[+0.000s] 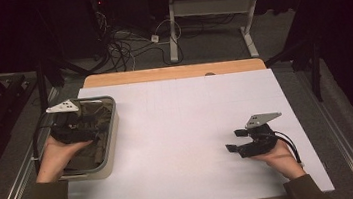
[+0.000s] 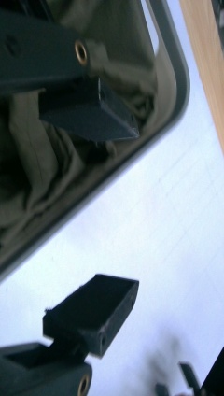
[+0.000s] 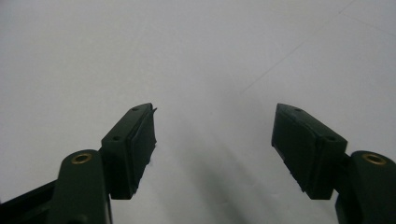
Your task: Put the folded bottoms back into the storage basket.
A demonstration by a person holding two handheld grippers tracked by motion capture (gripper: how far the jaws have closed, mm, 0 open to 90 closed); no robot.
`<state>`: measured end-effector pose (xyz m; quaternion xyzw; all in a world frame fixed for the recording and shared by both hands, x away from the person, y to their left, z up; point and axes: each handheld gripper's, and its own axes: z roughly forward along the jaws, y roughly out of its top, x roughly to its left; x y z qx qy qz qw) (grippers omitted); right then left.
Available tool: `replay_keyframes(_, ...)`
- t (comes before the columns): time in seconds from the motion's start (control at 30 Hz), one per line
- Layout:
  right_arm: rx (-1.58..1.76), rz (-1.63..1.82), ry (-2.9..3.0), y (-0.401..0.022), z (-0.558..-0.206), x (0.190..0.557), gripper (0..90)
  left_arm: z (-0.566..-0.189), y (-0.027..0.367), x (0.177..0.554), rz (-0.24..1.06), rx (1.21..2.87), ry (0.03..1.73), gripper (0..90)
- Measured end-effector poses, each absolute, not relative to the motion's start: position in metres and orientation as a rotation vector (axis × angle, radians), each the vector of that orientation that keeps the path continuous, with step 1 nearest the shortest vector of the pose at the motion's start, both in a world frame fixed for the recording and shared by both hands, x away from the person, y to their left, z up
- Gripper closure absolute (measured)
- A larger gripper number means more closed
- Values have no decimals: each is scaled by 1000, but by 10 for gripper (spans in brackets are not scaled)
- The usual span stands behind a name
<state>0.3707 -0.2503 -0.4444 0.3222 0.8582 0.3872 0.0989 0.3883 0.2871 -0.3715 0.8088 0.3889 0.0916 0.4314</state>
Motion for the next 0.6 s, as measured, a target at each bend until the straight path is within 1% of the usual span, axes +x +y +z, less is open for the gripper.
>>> replay_keyframes(0.1, 943, 1170, 2539, -250, -440, 371, 270, -371, 278, 383, 220, 2013, 911, 226)
replay_keyframes(0.17, 937, 1191, 2536, -250, -438, 372, 252, -370, 272, 378, 210, 2009, 872, 175)
replay_keyframes(0.23, 932, 1223, 2531, -250, -435, 371, 223, -370, 265, 373, 200, 2003, 831, 172)
replay_keyframes(0.3, 921, 1241, 2524, -250, -431, 371, 200, -371, 258, 366, 198, 1995, 795, 136)
replay_keyframes(0.43, 923, 1298, 2492, -250, -424, 369, 161, -374, 245, 353, 222, 1994, 737, 134)
replay_keyframes(0.5, 921, 1304, 2488, -250, -420, 369, 146, -376, 241, 349, 221, 1992, 726, 81)
replay_keyframes(0.57, 905, 1323, 2482, -250, -417, 368, 122, -379, 237, 345, 225, 1996, 713, 74)
replay_keyframes(0.6, 902, 1330, 2480, -250, -415, 367, 110, -381, 236, 344, 222, 2001, 712, 48)
